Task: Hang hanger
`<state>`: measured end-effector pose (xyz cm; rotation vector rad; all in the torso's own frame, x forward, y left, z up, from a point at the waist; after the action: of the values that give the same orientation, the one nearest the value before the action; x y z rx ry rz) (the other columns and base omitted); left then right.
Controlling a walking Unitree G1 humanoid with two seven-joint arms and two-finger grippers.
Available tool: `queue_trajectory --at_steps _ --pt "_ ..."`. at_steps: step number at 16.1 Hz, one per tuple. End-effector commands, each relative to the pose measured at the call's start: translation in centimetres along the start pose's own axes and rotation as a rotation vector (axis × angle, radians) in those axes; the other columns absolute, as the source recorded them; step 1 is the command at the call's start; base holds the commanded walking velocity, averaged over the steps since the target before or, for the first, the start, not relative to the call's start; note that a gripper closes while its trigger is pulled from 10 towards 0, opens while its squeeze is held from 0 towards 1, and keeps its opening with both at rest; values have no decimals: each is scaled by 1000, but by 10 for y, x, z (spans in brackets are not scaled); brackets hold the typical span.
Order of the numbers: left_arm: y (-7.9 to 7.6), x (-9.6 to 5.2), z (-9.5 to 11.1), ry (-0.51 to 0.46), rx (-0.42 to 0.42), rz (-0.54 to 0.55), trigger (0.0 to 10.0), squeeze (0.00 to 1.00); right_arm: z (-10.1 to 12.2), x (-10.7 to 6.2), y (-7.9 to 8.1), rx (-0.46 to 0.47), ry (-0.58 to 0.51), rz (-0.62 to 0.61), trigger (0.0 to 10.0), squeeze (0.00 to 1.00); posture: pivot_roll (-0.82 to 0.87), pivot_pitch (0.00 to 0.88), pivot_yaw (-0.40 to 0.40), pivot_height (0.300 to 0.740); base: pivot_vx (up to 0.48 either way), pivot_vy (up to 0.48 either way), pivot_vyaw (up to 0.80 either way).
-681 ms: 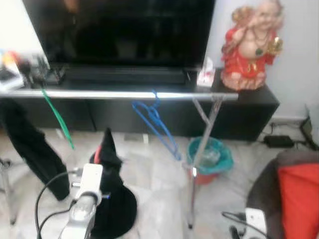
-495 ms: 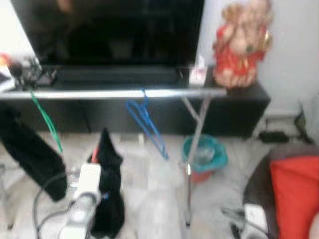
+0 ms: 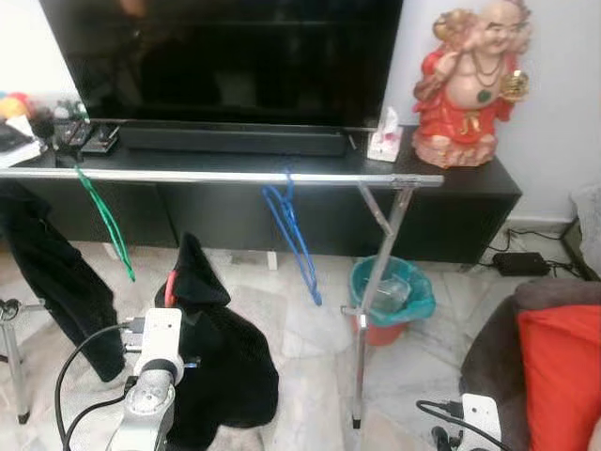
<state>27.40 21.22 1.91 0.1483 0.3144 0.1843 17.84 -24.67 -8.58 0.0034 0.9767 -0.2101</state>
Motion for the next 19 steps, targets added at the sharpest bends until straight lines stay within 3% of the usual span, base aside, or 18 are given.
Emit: queue_trajectory --at_steps 1,5,13,19 --pt "7 1 17 -88 -12 29 10000 0 2 0 -1 -12 -5 -2 10000 0 54 0 -21 740 0 0 0" --pt "8 1 26 -140 -31 39 10000 0 2 0 -1 -12 -5 -4 10000 0 52 0 -20 740 150 0 0" --pt "7 -2 25 -154 -27 32 10000 0 3 0 -1 -18 -4 0 10000 0 52 0 -23 740 317 0 0" --pt "5 -7 28 -202 -10 27 10000 0 2 0 -1 -21 -2 3 10000 0 49 0 -22 740 0 0 0"
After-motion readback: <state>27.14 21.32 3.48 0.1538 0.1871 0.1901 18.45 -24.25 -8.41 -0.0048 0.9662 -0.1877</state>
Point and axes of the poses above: a point about 5 cm out from each wrist's last joint towards the gripper, its own x axis pointing out of the wrist towards the gripper, its own z axis along the axis of the wrist's last joint, y = z × x, the point moved 1 cm from there along x, pointing out of the wrist towards the gripper, and after that the axes turned 2 degrees about -x, right-handed, at the moved point
